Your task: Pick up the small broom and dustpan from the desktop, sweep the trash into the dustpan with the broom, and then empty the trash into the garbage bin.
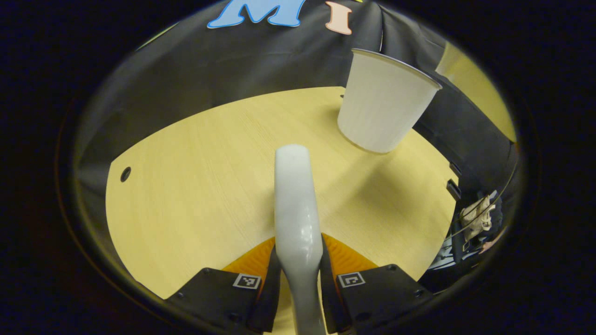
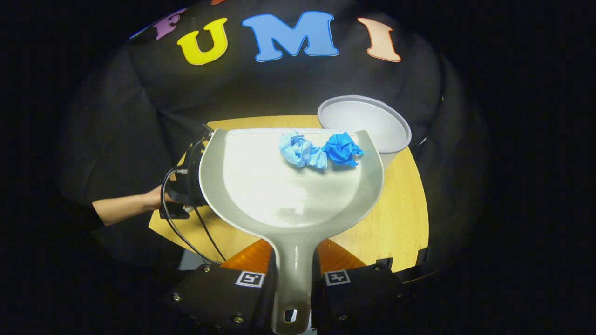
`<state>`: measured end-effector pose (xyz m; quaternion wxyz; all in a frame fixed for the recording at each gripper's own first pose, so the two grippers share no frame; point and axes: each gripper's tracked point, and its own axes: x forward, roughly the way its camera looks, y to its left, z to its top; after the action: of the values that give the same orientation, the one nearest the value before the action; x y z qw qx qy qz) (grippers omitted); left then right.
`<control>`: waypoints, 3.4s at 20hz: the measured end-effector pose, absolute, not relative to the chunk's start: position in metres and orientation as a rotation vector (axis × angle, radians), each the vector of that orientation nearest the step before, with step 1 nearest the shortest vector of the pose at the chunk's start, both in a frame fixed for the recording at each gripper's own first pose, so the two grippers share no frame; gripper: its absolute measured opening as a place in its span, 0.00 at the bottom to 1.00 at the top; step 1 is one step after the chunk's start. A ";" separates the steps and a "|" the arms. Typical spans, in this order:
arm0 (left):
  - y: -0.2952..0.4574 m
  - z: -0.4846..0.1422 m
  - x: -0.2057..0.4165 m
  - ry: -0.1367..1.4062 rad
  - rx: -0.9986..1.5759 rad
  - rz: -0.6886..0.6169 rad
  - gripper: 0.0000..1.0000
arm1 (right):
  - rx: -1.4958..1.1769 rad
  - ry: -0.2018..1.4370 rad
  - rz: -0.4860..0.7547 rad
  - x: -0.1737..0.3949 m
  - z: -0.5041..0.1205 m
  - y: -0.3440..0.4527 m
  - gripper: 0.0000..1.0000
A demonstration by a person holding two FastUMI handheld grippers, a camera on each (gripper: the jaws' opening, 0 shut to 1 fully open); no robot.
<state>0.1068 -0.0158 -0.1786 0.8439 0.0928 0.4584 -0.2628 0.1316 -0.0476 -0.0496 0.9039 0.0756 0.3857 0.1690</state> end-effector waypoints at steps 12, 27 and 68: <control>-0.010 -0.167 0.087 0.957 0.171 -0.510 0.46 | 0.508 0.756 0.375 0.231 -0.023 -0.066 0.33; -0.039 -0.174 0.064 0.984 0.185 -0.521 0.48 | 1.421 0.601 0.529 0.271 0.026 -0.085 0.32; 0.033 -0.191 0.055 1.029 0.060 -0.296 0.48 | 0.443 0.594 0.491 0.181 -0.036 0.044 0.32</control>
<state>0.0550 0.0329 -0.1913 0.8598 0.0285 0.4900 -0.1409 0.1812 0.0441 -0.0361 0.9028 0.2143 0.2874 0.2375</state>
